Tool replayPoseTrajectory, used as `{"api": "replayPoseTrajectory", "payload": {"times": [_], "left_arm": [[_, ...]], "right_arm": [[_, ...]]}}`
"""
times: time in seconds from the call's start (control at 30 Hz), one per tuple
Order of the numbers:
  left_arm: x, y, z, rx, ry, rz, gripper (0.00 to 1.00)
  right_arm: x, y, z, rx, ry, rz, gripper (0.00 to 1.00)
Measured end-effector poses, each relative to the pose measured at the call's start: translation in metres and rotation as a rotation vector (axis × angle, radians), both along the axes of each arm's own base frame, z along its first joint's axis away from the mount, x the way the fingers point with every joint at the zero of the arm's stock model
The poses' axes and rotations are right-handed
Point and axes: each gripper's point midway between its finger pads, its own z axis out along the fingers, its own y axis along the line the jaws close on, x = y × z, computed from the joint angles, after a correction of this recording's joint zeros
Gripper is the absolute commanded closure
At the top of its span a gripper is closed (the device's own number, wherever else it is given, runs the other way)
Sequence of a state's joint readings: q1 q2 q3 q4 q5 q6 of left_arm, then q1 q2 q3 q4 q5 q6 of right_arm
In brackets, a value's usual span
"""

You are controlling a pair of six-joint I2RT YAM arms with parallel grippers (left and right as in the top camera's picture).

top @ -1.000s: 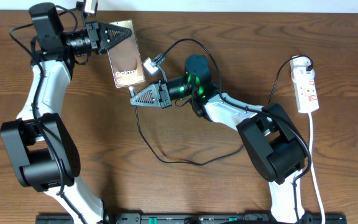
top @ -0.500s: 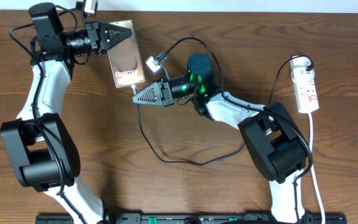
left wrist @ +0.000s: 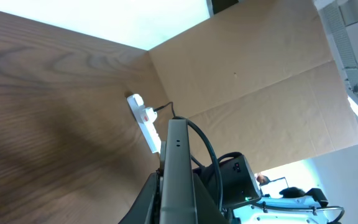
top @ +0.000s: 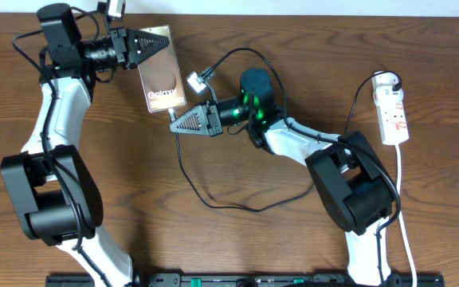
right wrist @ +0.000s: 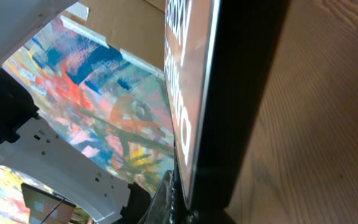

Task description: Plug charger to phone and switch on socket

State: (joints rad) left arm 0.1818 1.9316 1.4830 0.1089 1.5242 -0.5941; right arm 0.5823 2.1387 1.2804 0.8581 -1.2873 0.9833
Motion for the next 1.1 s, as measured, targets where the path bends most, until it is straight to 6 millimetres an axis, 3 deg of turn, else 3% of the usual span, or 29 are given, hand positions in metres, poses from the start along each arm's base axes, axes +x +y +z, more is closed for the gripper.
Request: {"api": "replayPoseTrajectory", "payload": {"times": [0.23,1.1], "left_arm": [[-0.0013,-0.0093,-0.0002,0.003,-0.007,-0.017,0.92],[-0.0012,-0.0084,-0.0002,0.005,-0.014,-0.016,0.93]], "right_arm": [[-0.0022,0.0005,-0.0001,0.0,0.001,0.01,0.99],[-0.0017,-0.0017,0.0,0.0,0.0,0.014,0.99]]}}
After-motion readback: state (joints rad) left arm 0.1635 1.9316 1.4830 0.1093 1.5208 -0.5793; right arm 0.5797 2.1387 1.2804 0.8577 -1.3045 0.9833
